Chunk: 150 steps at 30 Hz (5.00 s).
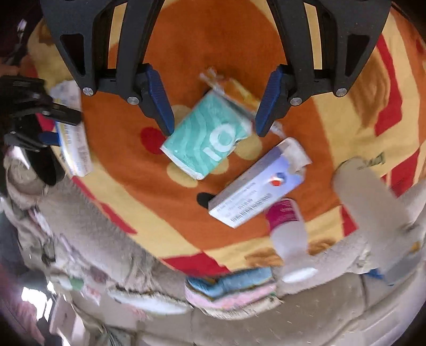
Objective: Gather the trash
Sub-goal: 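Grasp the teal tissue pack with the left tool while the right tool grasps the blue-white medicine box, then carry tissue pack and medicine box over the black bin and open both tools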
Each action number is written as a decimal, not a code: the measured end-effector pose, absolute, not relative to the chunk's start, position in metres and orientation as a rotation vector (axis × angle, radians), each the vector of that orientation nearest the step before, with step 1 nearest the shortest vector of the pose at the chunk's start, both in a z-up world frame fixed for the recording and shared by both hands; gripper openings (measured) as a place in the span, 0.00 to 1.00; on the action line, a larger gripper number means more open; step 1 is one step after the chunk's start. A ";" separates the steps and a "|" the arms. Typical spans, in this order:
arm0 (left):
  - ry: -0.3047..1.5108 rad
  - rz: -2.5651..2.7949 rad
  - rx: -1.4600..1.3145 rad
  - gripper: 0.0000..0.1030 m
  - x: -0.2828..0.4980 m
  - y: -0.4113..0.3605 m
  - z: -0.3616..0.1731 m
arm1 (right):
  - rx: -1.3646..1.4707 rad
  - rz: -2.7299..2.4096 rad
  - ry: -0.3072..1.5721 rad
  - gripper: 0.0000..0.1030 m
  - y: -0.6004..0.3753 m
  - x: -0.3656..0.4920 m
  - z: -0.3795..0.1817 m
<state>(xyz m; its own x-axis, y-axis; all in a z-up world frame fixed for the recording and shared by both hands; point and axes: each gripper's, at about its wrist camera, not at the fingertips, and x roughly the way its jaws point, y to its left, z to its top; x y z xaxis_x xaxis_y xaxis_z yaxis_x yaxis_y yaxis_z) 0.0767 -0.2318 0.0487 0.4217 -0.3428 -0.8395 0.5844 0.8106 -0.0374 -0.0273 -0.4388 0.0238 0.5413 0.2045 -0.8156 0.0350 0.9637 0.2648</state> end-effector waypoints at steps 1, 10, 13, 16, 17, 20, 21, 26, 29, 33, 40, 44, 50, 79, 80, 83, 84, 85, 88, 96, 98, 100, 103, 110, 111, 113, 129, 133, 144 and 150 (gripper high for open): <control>0.985 -0.599 0.309 0.60 0.080 -0.237 0.042 | 0.269 0.109 1.001 0.55 -0.438 -0.028 0.023; 1.012 -0.623 0.453 0.60 0.087 -0.266 0.034 | 0.215 0.113 1.001 0.71 -0.421 -0.025 0.022; 1.009 -0.589 0.467 0.59 0.086 -0.276 0.031 | 0.234 0.106 0.995 0.71 -0.424 -0.027 0.022; 1.001 -0.564 0.434 0.52 0.081 -0.279 0.032 | 0.192 0.090 0.980 0.56 -0.423 -0.030 0.024; 0.999 -0.562 0.416 0.43 0.080 -0.278 0.034 | 0.182 0.096 0.974 0.54 -0.423 -0.032 0.025; 0.992 -0.554 0.324 0.36 0.069 -0.270 0.048 | 0.203 0.121 0.952 0.47 -0.429 -0.041 0.031; 0.983 -0.547 0.307 0.35 0.064 -0.269 0.053 | 0.213 0.126 0.940 0.47 -0.431 -0.044 0.034; 0.940 -0.517 0.266 0.34 0.027 -0.268 0.073 | 0.240 0.128 0.909 0.47 -0.438 -0.060 0.045; 0.973 -0.515 0.227 0.34 0.013 -0.266 0.073 | 0.245 0.134 0.918 0.47 -0.437 -0.069 0.045; 0.979 -0.495 0.231 0.34 -0.006 -0.262 0.068 | 0.212 0.126 0.983 0.47 -0.433 -0.081 0.038; 0.994 -0.468 0.227 0.34 -0.024 -0.257 0.061 | 0.183 0.059 1.023 0.62 -0.432 -0.082 0.032; 0.989 -0.465 0.215 0.34 -0.029 -0.254 0.063 | 0.156 0.034 1.010 0.44 -0.431 -0.079 0.028; 0.984 -0.476 0.195 0.34 -0.037 -0.257 0.065 | 0.204 0.055 0.957 0.44 -0.438 -0.096 0.041; 0.943 -0.646 0.224 0.34 -0.077 -0.354 0.089 | 0.304 -0.031 0.843 0.44 -0.507 -0.152 0.085; 0.944 -0.651 0.226 0.34 -0.077 -0.357 0.089 | 0.311 -0.038 0.841 0.44 -0.512 -0.154 0.085; 0.949 -0.670 0.237 0.34 -0.080 -0.372 0.087 | 0.325 -0.062 0.835 0.44 -0.526 -0.160 0.085; 0.950 -0.676 0.240 0.34 -0.080 -0.376 0.087 | 0.329 -0.072 0.832 0.44 -0.530 -0.163 0.085; 0.949 -0.682 0.244 0.34 -0.081 -0.381 0.086 | 0.332 -0.080 0.831 0.44 -0.534 -0.164 0.085; 0.951 -0.698 0.250 0.34 -0.082 -0.395 0.086 | 0.346 -0.107 0.831 0.44 -0.548 -0.169 0.083; 0.958 -0.742 0.253 0.34 -0.084 -0.425 0.083 | 0.386 -0.166 0.842 0.44 -0.580 -0.182 0.073; 0.955 -0.752 0.257 0.34 -0.085 -0.433 0.082 | 0.394 -0.180 0.846 0.44 -0.587 -0.185 0.070; 0.963 -0.761 0.252 0.34 -0.085 -0.440 0.080 | 0.400 -0.190 0.849 0.44 -0.593 -0.186 0.067; 0.972 -0.776 0.251 0.34 -0.084 -0.449 0.077 | 0.410 -0.202 0.853 0.44 -0.601 -0.187 0.065; 0.988 -0.813 0.239 0.34 -0.085 -0.466 0.072 | 0.425 -0.224 0.867 0.44 -0.615 -0.188 0.056; 0.991 -0.815 0.238 0.34 -0.085 -0.468 0.071 | 0.427 -0.226 0.868 0.44 -0.617 -0.189 0.055; 1.002 -0.824 0.234 0.34 -0.084 -0.472 0.068 | 0.429 -0.231 0.871 0.44 -0.621 -0.189 0.053; 1.046 -0.859 0.194 0.34 -0.075 -0.486 0.055 | 0.442 -0.262 0.890 0.44 -0.637 -0.181 0.041; 1.066 -0.888 0.149 0.34 -0.070 -0.486 0.051 | 0.443 -0.281 0.890 0.44 -0.643 -0.177 0.037; 1.069 -0.916 0.091 0.51 -0.063 -0.477 0.053 | 0.500 -0.315 0.865 0.67 -0.653 -0.173 0.030; 1.054 -0.865 0.087 0.51 -0.059 -0.460 0.057 | 0.477 -0.272 0.883 0.67 -0.634 -0.167 0.033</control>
